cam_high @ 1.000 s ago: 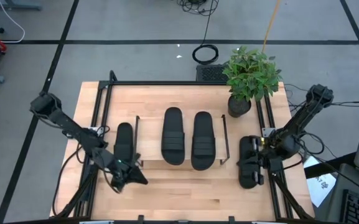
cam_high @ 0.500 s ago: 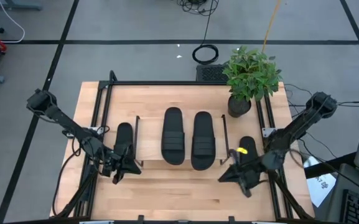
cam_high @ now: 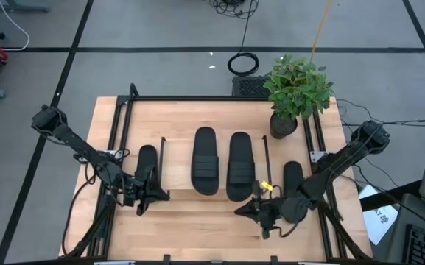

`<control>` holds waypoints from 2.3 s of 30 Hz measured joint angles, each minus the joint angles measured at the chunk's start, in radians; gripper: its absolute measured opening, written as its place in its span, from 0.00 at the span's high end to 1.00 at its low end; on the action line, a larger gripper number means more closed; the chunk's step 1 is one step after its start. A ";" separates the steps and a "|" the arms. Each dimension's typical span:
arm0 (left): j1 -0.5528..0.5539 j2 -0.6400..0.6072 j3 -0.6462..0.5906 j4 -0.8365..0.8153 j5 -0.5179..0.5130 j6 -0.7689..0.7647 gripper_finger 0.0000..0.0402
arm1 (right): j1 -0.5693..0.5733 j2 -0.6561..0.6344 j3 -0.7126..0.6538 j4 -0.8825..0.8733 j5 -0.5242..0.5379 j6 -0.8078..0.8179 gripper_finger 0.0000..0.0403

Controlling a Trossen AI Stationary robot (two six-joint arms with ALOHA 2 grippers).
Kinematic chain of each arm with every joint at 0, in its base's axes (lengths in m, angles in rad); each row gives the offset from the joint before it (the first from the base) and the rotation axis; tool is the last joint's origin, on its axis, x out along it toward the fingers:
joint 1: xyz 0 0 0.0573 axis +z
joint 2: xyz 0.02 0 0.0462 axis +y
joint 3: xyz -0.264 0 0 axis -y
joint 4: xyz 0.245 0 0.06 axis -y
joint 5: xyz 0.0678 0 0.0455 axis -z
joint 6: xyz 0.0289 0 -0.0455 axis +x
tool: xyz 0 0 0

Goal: Pick and place slides into the shelf
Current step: Adjust the right black slide on the shelf

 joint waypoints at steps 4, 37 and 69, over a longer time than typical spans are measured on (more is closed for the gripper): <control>0.000 0.000 0.000 0.000 0.000 -0.003 0.99 | 0.007 0.023 0.053 -0.104 0.040 0.011 1.00; 0.000 0.000 0.000 -0.001 0.000 -0.010 0.99 | 0.020 0.047 0.064 -0.236 0.060 -0.087 1.00; 0.000 0.001 0.000 -0.001 0.001 -0.012 0.99 | -0.032 0.047 0.063 -0.287 0.081 0.033 1.00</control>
